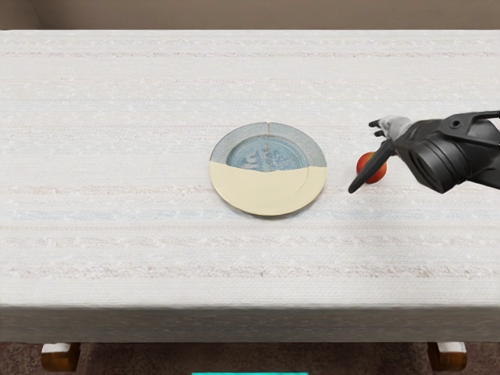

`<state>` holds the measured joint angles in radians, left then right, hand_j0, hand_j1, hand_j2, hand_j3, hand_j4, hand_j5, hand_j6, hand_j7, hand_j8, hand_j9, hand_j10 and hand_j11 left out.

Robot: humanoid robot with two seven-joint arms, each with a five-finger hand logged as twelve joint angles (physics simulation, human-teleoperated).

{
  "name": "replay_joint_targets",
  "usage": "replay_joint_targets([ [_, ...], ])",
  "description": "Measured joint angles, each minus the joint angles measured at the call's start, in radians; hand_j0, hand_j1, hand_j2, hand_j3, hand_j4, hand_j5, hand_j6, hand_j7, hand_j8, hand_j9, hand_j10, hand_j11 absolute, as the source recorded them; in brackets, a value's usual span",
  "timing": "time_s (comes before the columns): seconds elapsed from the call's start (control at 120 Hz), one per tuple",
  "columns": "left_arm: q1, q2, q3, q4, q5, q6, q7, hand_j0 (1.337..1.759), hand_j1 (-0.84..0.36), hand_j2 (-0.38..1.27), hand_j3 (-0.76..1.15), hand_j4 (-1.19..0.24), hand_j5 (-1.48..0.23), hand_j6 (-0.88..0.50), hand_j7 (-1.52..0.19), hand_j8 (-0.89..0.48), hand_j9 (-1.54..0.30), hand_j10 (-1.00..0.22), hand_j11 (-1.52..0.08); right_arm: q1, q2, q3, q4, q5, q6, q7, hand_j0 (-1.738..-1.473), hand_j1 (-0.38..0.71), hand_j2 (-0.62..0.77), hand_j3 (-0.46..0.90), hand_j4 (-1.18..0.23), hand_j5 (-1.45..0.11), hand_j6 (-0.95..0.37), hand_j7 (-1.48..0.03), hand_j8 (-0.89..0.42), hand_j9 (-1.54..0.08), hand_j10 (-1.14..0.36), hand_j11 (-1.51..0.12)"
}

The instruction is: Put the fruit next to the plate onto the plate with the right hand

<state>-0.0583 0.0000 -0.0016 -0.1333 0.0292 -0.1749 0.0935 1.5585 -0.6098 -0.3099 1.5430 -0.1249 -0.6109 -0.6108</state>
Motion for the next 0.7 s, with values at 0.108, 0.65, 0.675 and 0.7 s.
replay_joint_targets([
  [0.108,0.0,0.0,0.0,0.0,0.0,0.0,0.0,1.658,0.07,0.05,0.0,-0.23,-0.3,-0.23,-0.3,-0.23,-0.3,-0.23,-0.3,0.065,0.045,-0.069,-0.012,0.064,0.0,0.0,-1.658,-0.3,-0.01,0.0,-0.05,-0.06,-0.05,-0.06,-0.05,-0.06,-0.05,-0.06],
  [0.65,0.0,0.0,0.0,0.0,0.0,0.0,0.0,1.658,0.07,0.05,0.0,-0.23,-0.3,-0.23,-0.3,-0.23,-0.3,-0.23,-0.3,0.196,0.308,-0.396,-0.171,0.162,0.0,0.0,-1.658,-0.3,-0.01,0.0,-0.05,-0.06,-0.05,-0.06,-0.05,-0.06,-0.05,-0.06],
  [0.675,0.0,0.0,0.0,0.0,0.0,0.0,0.0,1.658,0.07,0.05,0.0,-0.23,-0.3,-0.23,-0.3,-0.23,-0.3,-0.23,-0.3,0.192,0.312,-0.4,-0.177,0.16,0.0,0.0,-1.658,-0.3,-0.01,0.0,-0.05,-0.06,-0.05,-0.06,-0.05,-0.06,-0.05,-0.06],
  [0.7,0.0,0.0,0.0,0.0,0.0,0.0,0.0,1.658,0.07,0.05,0.0,-0.23,-0.3,-0.23,-0.3,-0.23,-0.3,-0.23,-0.3,0.185,0.317,-0.402,-0.187,0.157,0.0,0.0,-1.658,-0.3,-0.01,0.0,-0.05,-0.06,-0.05,-0.06,-0.05,-0.06,-0.05,-0.06],
])
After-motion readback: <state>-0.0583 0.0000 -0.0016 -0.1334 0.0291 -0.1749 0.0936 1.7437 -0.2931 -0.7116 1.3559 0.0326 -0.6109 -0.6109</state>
